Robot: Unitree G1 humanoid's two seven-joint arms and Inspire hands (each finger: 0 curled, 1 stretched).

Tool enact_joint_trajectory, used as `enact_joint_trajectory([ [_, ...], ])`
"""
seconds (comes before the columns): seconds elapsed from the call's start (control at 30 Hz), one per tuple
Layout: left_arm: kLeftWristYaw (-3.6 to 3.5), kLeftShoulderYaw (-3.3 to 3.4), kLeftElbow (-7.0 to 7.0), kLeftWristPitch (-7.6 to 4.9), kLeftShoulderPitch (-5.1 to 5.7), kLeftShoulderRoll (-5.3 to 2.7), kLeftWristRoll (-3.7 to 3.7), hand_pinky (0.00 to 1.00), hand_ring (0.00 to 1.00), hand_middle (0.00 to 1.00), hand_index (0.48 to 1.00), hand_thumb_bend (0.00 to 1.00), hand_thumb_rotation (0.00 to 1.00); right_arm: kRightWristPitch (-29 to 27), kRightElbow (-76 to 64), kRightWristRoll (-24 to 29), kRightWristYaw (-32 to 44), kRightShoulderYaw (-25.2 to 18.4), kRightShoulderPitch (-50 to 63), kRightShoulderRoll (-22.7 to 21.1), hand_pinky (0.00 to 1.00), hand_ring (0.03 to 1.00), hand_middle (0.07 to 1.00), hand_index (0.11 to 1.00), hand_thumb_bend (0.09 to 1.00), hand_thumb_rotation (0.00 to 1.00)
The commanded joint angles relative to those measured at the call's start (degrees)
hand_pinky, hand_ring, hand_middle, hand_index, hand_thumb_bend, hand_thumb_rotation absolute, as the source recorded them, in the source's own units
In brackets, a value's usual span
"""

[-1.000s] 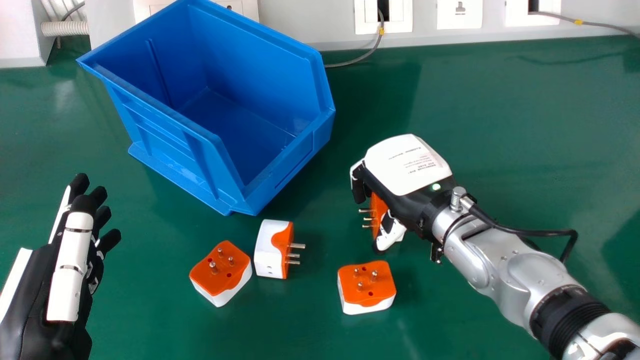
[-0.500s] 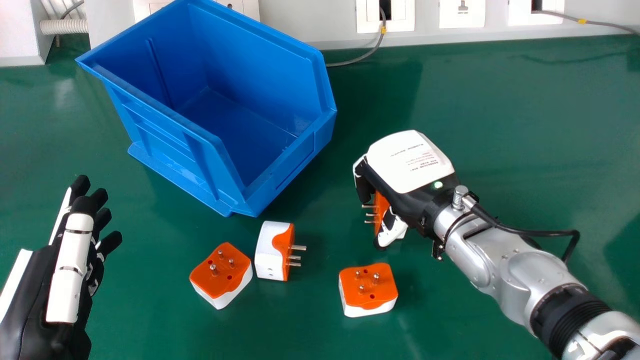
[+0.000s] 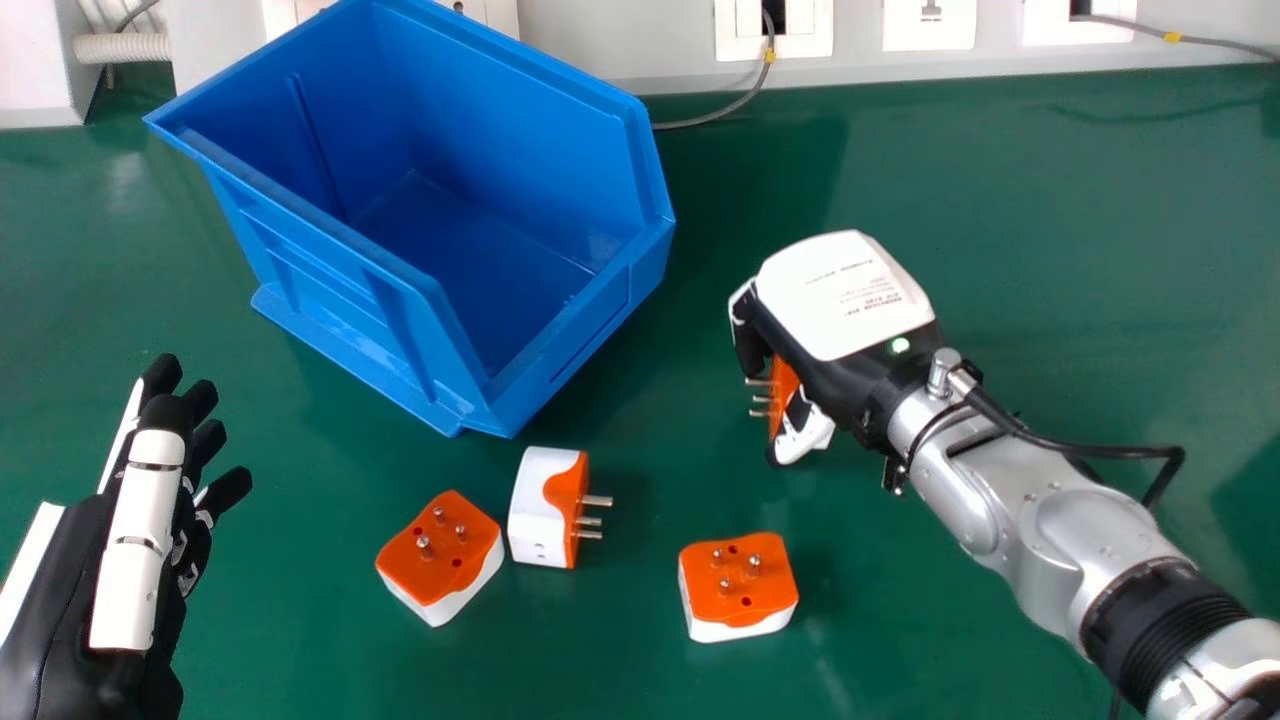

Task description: Pick all objects and put in blue box

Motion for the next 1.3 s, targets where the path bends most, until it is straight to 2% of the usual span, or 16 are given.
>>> enact_joint_trajectory([
  [0.0,0.23,0.23,-2.16,-0.06,0.48,0.16,-0.30,0.93,0.98,0.98,1.000,0.46,1.00,0.23,-3.31,1.11,0.97,-1.81,-0.19,-1.15,0.38,0.440,0.499,0.436,0.502,0.00],
  [0.07,0.25,0.18,-2.24,0.11,0.35,0.13,-0.34,0.93,0.98,0.98,1.000,0.46,1.00,0.31,-4.92,1.65,2.25,-2.72,0.04,-1.55,0.37,0.436,0.503,0.443,0.501,0.00],
  [0.23,-0.12,0.38,-1.95,-0.41,0.47,0.00,-0.71,0.93,0.98,0.98,1.000,0.46,1.00,1.18,-9.36,3.03,6.37,-5.01,1.22,-2.63,0.36,0.432,0.507,0.451,0.500,0.00],
  [0.47,-0.01,0.32,-1.99,-0.31,0.39,0.09,-0.28,0.93,0.98,0.98,1.000,0.46,1.00,4.47,-15.25,3.65,10.71,-7.73,2.94,-2.81,0.35,0.432,0.515,0.471,0.497,0.00],
  [0.57,0.23,0.10,-2.19,-0.10,0.19,0.24,0.20,0.92,0.98,0.98,1.000,0.46,1.00,5.96,-18.49,3.76,11.50,-8.90,4.04,-2.53,0.35,0.431,0.517,0.480,0.496,0.00],
  [0.8,0.40,-0.07,-2.21,0.36,-0.20,0.59,0.56,0.92,0.97,0.98,1.000,0.46,1.00,7.03,-24.19,3.20,11.82,-9.77,6.33,-2.18,0.35,0.429,0.522,0.499,0.495,0.00],
  [1.03,0.58,-0.19,-1.86,0.85,-1.10,1.13,0.90,0.92,0.97,0.98,1.000,0.46,1.00,7.65,-32.85,4.36,14.53,-11.47,9.22,-1.78,0.34,0.427,0.527,0.507,0.494,0.00],
  [1.17,0.74,-0.67,-2.11,1.21,-1.55,1.23,1.23,0.92,0.97,0.98,1.000,0.46,1.00,7.76,-35.63,4.63,15.62,-12.00,9.41,-1.41,0.34,0.426,0.528,0.511,0.493,0.00],
  [1.27,0.60,-0.75,-1.83,0.97,-1.82,1.21,1.48,0.92,0.97,0.97,1.000,0.45,1.00,7.85,-37.40,4.43,16.13,-12.26,8.98,-0.83,0.34,0.426,0.529,0.514,0.493,0.00],
])
